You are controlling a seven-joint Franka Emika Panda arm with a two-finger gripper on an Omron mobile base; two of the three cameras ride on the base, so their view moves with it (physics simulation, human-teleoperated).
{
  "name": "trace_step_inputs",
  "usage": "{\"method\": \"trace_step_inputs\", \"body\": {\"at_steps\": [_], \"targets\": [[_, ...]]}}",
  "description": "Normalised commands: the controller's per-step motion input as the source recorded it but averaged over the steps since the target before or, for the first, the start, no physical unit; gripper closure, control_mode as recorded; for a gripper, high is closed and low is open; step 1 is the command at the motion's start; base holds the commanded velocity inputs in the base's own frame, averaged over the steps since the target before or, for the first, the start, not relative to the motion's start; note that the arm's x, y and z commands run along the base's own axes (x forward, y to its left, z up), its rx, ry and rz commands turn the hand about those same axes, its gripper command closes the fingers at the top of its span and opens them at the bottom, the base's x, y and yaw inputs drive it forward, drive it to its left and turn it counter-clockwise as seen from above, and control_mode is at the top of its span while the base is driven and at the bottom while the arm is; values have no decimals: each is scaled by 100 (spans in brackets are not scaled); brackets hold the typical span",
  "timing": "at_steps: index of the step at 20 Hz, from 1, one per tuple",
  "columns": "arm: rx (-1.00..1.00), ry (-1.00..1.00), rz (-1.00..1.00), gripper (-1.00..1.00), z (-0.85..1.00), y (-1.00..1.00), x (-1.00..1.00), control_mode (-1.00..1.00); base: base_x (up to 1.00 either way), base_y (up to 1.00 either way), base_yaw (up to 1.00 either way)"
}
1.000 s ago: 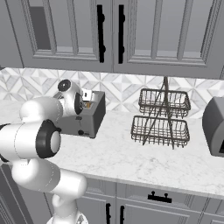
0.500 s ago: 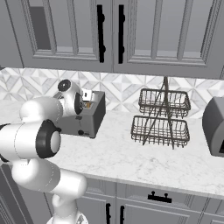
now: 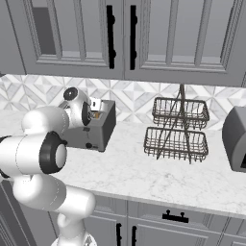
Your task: Start the toaster. Once the lever pops up, take the bread to the plate on the dining counter.
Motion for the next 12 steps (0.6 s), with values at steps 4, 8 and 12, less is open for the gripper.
{"method": "trace_step_inputs", "body": {"at_steps": [4, 8, 12], "targets": [[0, 0, 0, -100, 0, 0, 0, -100, 0, 0, 0], [0, 0, 0, -100, 0, 0, 0, -100, 0, 0, 0], [0, 0, 0, -100, 0, 0, 0, -100, 0, 0, 0]]}}
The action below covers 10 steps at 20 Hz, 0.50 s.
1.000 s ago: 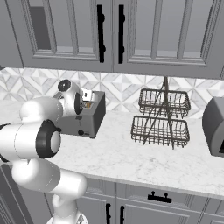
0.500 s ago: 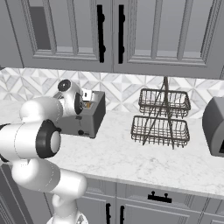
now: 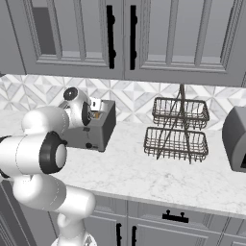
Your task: Start the toaster. Once the lever pops up, take the bread to the plate on the dining counter.
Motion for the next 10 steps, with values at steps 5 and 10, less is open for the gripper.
{"method": "trace_step_inputs", "body": {"at_steps": [5, 10], "targets": [[0, 0, 0, -100, 0, 0, 0, -100, 0, 0, 0], [0, 0, 0, -100, 0, 0, 0, -100, 0, 0, 0]]}}
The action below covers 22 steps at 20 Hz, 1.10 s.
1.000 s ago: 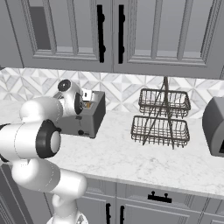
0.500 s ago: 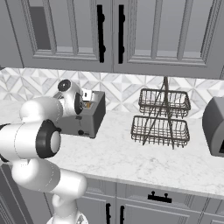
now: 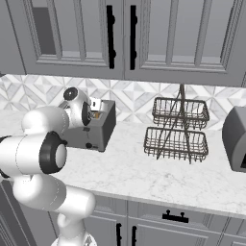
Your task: Start the toaster. Once the lever pops up, take the bread to the plate on the dining counter.
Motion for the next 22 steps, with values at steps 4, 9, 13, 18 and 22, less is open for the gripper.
{"method": "trace_step_inputs", "body": {"at_steps": [4, 9, 13, 18, 22], "targets": [[0, 0, 0, -100, 0, 0, 0, -100, 0, 0, 0], [0, 0, 0, -100, 0, 0, 0, -100, 0, 0, 0], [0, 0, 0, -100, 0, 0, 0, -100, 0, 0, 0], [0, 0, 0, -100, 0, 0, 0, -100, 0, 0, 0], [0, 0, 0, -100, 0, 0, 3, -100, 0, 0, 0]]}}
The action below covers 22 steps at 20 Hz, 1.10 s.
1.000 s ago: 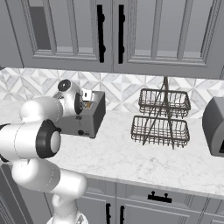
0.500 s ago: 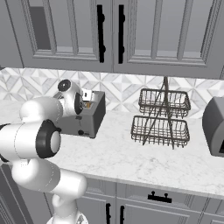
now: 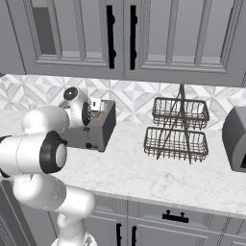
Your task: Start the toaster. Once the lever pops up, take the bread to the plate on the dining counter.
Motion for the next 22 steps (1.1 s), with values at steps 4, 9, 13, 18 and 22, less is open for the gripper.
{"method": "trace_step_inputs", "body": {"at_steps": [4, 9, 13, 18, 22], "targets": [[0, 0, 0, -100, 0, 0, 10, -100, 0, 0, 0], [0, 0, 0, -100, -5, 0, 15, -100, 0, 0, 0], [0, 0, 0, -100, -8, 0, 11, -100, 0, 0, 0], [0, 0, 0, -100, -8, 0, 2, -100, 0, 0, 0], [0, 0, 0, -100, -10, 0, 0, -100, 0, 0, 0]]}}
